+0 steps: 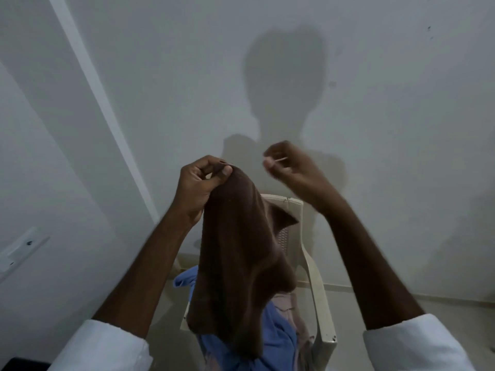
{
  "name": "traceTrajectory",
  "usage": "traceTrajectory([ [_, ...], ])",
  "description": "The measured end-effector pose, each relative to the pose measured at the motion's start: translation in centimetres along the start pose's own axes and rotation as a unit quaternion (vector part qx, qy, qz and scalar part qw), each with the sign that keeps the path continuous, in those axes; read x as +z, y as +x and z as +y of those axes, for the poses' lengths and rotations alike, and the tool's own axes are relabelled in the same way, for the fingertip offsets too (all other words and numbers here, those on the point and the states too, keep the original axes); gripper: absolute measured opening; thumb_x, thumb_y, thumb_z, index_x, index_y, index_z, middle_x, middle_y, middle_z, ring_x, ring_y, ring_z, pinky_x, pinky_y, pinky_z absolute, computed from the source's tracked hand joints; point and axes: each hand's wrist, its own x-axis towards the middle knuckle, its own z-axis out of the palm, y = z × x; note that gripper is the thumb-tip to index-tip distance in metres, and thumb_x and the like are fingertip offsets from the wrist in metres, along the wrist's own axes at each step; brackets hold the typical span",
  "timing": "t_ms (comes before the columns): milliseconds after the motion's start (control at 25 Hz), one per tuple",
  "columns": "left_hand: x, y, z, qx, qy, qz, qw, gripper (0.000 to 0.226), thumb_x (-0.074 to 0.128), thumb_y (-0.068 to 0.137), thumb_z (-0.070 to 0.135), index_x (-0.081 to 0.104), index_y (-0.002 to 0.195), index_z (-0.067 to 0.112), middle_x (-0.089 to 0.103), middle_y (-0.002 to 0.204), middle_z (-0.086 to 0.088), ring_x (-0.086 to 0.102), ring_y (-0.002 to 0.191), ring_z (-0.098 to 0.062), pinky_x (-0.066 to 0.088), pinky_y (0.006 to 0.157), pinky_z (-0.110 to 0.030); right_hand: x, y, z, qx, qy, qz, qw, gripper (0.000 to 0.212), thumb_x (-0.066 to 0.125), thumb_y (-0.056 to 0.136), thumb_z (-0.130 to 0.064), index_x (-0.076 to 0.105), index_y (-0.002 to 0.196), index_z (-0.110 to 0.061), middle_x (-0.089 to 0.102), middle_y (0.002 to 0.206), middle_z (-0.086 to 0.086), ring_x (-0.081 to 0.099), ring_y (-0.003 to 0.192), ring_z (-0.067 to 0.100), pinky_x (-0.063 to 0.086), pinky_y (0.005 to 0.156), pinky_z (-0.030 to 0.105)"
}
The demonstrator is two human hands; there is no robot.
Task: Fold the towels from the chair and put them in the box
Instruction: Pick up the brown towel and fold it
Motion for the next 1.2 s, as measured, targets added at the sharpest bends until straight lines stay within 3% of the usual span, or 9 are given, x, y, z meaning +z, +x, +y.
traceTrajectory([
  [80, 1.3, -0.3, -0.1, 0.057, 0.098, -0.033, 0.993, 0.011, 0.073, 0.081, -0.001, 0.072, 0.093, -0.001, 0.072, 0.098, -0.009, 0.067, 0.099, -0.019, 0.055, 0.075, -0.023, 3.0, -0.4, -0.3, 0.001, -0.025, -0.121, 0.992, 0.038, 0.058, 0.095, -0.054, 0.062, 0.115, -0.023, 0.071, 0.100, 0.001, 0.070, 0.093, 0.014, 0.059, 0.081, 0.038],
  [200, 1.4, -0.9, -0.3, 0.058, 0.134, -0.025, 0.989, 0.010, 0.073, 0.083, 0.004, 0.074, 0.092, 0.009, 0.069, 0.103, -0.007, 0.065, 0.103, -0.016, 0.052, 0.067, -0.019, 5.6, -0.6, 0.4, 0.014, -0.022, -0.137, 0.990, 0.055, 0.050, 0.095, -0.063, 0.069, 0.101, -0.012, 0.070, 0.089, 0.019, 0.068, 0.082, 0.035, 0.055, 0.076, 0.057],
  [400, -0.4, -2.4, -1.7, -0.052, 0.110, -0.062, 0.991, 0.018, 0.060, 0.096, 0.022, 0.069, 0.105, 0.009, 0.072, 0.102, -0.004, 0.066, 0.103, -0.012, 0.052, 0.086, -0.022, 7.0, -0.7, -0.4, -0.046, -0.025, -0.049, 0.997, 0.049, 0.059, 0.100, -0.042, 0.059, 0.068, -0.004, 0.046, 0.057, 0.006, 0.043, 0.052, 0.016, 0.033, 0.053, 0.033],
  [600, -1.9, -6.4, -4.4, -0.119, 0.047, -0.081, 0.988, 0.062, 0.078, 0.067, 0.061, 0.071, 0.103, 0.011, 0.077, 0.098, -0.003, 0.072, 0.093, -0.016, 0.057, 0.076, -0.024, 7.3, -1.1, -1.0, -0.045, -0.020, 0.037, 0.998, 0.042, 0.056, 0.100, -0.035, 0.052, 0.064, -0.012, 0.042, 0.072, -0.002, 0.043, 0.063, 0.006, 0.031, 0.058, 0.018],
  [720, -1.9, -8.8, -6.2, -0.173, 0.023, -0.077, 0.982, 0.074, 0.087, 0.050, 0.061, 0.072, 0.101, 0.010, 0.077, 0.097, -0.006, 0.073, 0.091, -0.019, 0.058, 0.076, -0.025, 5.7, -1.0, -2.2, -0.050, 0.021, 0.113, 0.992, 0.041, 0.058, 0.102, -0.024, 0.046, 0.063, -0.026, 0.040, 0.073, -0.005, 0.042, 0.065, 0.001, 0.032, 0.061, 0.013],
  [800, -2.2, -9.9, -7.4, -0.199, 0.050, -0.108, 0.973, 0.067, 0.090, 0.054, 0.053, 0.072, 0.103, 0.010, 0.076, 0.100, -0.006, 0.073, 0.095, -0.023, 0.059, 0.080, -0.031, 4.0, -0.4, -2.9, -0.064, 0.031, 0.168, 0.983, 0.039, 0.059, 0.101, -0.020, 0.050, 0.063, -0.017, 0.040, 0.076, -0.004, 0.041, 0.067, 0.002, 0.033, 0.064, 0.015],
  [960, -2.9, -11.9, -10.2, -0.271, 0.155, -0.231, 0.922, 0.034, 0.083, 0.076, 0.024, 0.070, 0.106, 0.016, 0.076, 0.100, 0.008, 0.071, 0.094, -0.010, 0.058, 0.081, -0.025, 0.7, 1.0, -3.7, -0.080, 0.009, 0.237, 0.968, 0.041, 0.059, 0.100, -0.024, 0.056, 0.071, 0.005, 0.044, 0.083, 0.009, 0.045, 0.075, 0.008, 0.040, 0.069, 0.024],
  [1120, -4.2, -14.7, -15.5, -0.394, 0.387, -0.238, 0.799, 0.061, 0.088, 0.061, 0.047, 0.062, 0.111, 0.025, 0.069, 0.109, 0.005, 0.064, 0.105, -0.012, 0.051, 0.092, -0.028, -2.7, 2.0, -4.8, -0.106, 0.007, 0.293, 0.950, 0.046, 0.058, 0.100, -0.029, 0.056, 0.071, 0.006, 0.043, 0.083, 0.005, 0.045, 0.076, 0.009, 0.039, 0.068, 0.024],
  [1200, -6.5, -17.7, -18.9, -0.372, 0.349, -0.241, 0.826, 0.071, 0.080, 0.049, 0.072, 0.062, 0.104, 0.032, 0.066, 0.109, 0.009, 0.063, 0.103, -0.010, 0.051, 0.088, -0.023, -4.3, 2.3, -5.2, -0.113, 0.005, 0.305, 0.946, 0.048, 0.058, 0.100, -0.033, 0.057, 0.073, 0.007, 0.042, 0.083, 0.001, 0.044, 0.077, 0.007, 0.040, 0.069, 0.025],
])
